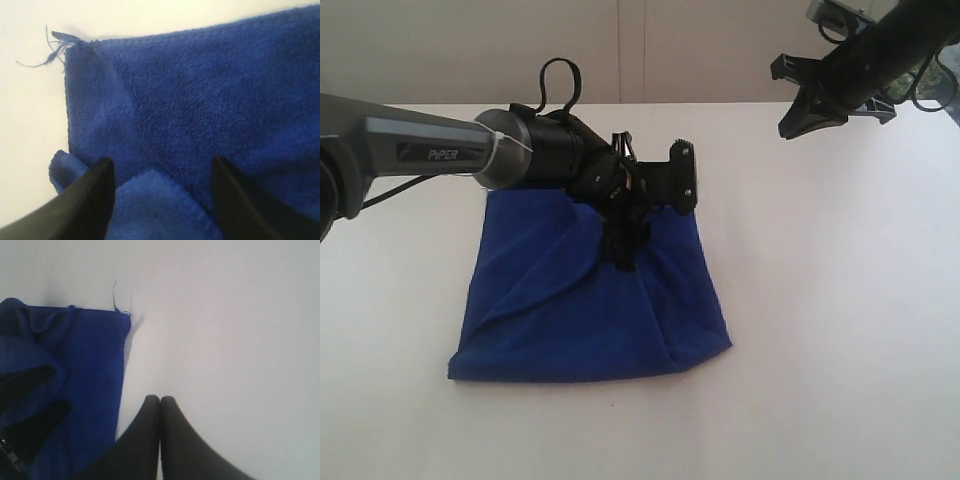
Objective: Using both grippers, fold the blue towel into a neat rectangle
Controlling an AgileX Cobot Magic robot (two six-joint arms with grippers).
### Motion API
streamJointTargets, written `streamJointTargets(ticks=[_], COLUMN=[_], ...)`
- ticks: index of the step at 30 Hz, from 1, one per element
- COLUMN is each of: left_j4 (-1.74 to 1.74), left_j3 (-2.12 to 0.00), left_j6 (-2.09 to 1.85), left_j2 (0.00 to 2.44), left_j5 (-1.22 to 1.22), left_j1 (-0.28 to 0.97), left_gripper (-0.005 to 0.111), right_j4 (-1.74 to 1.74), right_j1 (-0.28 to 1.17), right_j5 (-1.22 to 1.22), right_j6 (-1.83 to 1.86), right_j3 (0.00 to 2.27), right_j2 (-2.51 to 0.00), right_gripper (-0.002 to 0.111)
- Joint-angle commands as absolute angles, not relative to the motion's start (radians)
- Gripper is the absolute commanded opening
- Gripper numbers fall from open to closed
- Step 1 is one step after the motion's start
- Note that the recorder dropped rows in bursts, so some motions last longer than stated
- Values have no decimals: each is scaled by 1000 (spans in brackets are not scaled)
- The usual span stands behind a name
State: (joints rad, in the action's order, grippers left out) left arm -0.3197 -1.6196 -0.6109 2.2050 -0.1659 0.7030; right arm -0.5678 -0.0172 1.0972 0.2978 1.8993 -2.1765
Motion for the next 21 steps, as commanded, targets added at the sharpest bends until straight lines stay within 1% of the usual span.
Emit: streamJointTargets(ticks=[1,3,21], left_j4=[-261,-239,-239], left_j3=[-1619,-1619,-1619], left_j6=[-579,-529,-486], left_j2=[2177,2177,2212], left_j5=[-156,-157,-140], left_j1=[731,747,831], left_gripper=[62,62,62], right_j4=[-572,-572,-572], right_j1=[-24,-24,-24], right_j5=[1082,1082,1088], right_j6=[312,312,312], right_j3=[1895,1895,1895], right_j2=[-2176,-2176,-2176], right_gripper=[0,0,0])
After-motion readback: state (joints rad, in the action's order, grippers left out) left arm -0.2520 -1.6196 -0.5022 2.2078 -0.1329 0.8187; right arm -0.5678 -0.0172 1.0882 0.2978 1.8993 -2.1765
